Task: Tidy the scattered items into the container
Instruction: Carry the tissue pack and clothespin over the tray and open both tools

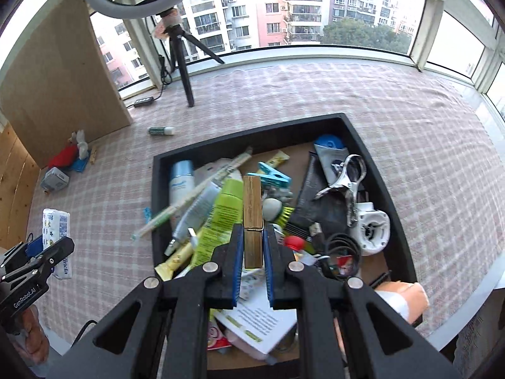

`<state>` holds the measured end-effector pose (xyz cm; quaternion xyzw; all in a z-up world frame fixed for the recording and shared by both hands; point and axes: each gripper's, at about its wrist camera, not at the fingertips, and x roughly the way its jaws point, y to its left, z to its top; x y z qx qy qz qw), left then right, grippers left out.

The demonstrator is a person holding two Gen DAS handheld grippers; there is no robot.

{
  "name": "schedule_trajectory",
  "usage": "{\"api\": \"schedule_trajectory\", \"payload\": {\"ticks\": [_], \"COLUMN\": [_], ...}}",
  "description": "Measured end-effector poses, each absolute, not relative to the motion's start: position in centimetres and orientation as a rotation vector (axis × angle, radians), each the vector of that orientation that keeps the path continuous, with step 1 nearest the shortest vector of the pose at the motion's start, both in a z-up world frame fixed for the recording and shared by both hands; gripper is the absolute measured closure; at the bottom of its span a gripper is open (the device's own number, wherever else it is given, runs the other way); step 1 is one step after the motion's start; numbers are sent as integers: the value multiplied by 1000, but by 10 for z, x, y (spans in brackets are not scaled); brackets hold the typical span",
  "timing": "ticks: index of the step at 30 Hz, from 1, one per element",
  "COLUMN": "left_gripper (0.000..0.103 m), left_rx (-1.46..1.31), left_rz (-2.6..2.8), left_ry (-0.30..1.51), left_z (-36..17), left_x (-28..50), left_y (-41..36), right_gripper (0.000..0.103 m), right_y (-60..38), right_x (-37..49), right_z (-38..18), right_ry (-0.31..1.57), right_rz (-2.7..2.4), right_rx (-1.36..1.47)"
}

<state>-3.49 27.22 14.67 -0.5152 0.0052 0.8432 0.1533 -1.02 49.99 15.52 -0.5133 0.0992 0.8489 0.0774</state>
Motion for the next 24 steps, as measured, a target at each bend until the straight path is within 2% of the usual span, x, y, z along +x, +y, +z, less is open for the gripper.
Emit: {"api": "schedule_trajectory", "payload": {"ticks": [8,18,19,20,21,22,24], "left_gripper": [54,53,52,50,39,30,29], "left_rx": [-1427,-1382,-1383,-1389,-1397,-1396,-1383], "left_rz": [2310,2292,2294,2294,2291,2292,2311], "left_ry": [113,190,190,183,178,170,168], "left_z": [149,150,150,150,149,149,151], "left_x": [-11,9,9,10,9,10,12], "left_y": [368,415,416,417,417,417,414], "right_gripper": [91,90,87,74,62,59,59], "right_y": [559,574,574,574,574,573,570], "right_x": [18,28,28,29,29,30,31], "right_z": [147,135,135,136,137,138,141], "right_ry": [334,322,318,317,322,326,322], "right_rz": [2492,2494,2492,2486,2491,2503,2515], "right_rx": [-1527,-1555,-1551,-1548,-1540,-1530,-1524]}}
